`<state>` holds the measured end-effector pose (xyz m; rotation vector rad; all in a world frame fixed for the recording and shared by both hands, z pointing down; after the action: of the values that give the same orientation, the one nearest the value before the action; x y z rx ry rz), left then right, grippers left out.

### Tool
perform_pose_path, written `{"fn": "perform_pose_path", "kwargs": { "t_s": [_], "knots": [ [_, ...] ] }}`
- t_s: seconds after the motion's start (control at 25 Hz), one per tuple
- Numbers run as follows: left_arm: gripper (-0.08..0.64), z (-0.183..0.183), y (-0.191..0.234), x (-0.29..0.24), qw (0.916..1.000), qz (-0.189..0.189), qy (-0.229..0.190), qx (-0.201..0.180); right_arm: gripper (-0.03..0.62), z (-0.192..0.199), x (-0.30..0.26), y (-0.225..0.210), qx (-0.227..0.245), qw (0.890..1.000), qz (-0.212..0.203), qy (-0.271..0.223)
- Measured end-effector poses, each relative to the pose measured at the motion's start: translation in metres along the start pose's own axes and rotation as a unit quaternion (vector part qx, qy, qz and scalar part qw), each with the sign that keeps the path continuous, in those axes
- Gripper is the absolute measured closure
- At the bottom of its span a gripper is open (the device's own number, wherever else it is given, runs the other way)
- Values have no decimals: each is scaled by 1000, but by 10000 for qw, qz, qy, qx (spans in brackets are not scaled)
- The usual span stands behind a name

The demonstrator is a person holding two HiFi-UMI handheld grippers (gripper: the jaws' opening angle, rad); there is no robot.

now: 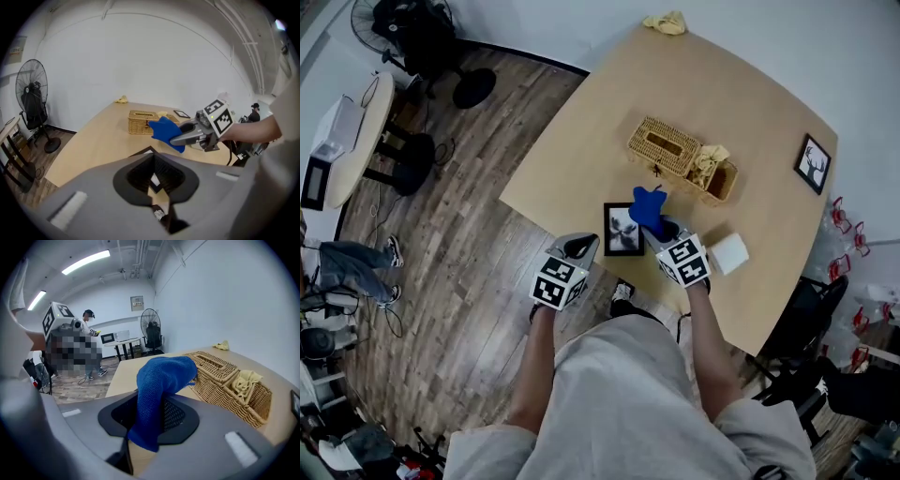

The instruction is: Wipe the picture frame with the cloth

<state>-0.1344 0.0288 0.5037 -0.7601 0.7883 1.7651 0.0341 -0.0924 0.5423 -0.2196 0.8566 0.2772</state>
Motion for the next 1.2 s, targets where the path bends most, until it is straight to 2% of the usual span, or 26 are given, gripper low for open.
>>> {"fn": "perform_pose_path", "kwargs": {
  "t_s": [0.28,0.48,0.6,0.76,0.92,1.2],
  "knots": [
    [509,13,8,-48,9952,227,745,-598,486,-5,-19,-28,-508,9987,100,30],
    [509,18,10,-70,9867,419,1211,-1003,485,-11,-34,-26,-235,9991,97,332],
    [509,21,10,-79,9788,556,1408,-1382,485,-12,-40,-17,-162,9987,107,473],
    [509,21,16,-90,9678,728,1647,-1756,485,-15,-45,-17,-311,9977,235,553],
    [509,26,19,-101,9536,940,1872,-2162,485,-14,-51,-15,-397,9959,299,753],
    [509,17,26,-117,9371,1132,1977,-2643,485,-20,-59,-21,-630,9935,332,889]
  ]
}}
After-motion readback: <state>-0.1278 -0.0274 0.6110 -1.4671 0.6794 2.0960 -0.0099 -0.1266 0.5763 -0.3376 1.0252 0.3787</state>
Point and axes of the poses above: the fingertips, and each gripper's own axes: x backward along the fingers, y to its left, z out of its underside, the point moved 7 cm from there along x, backward along the fingers, and after that the axes turned 14 degrees about y, right-handed, at the moved point
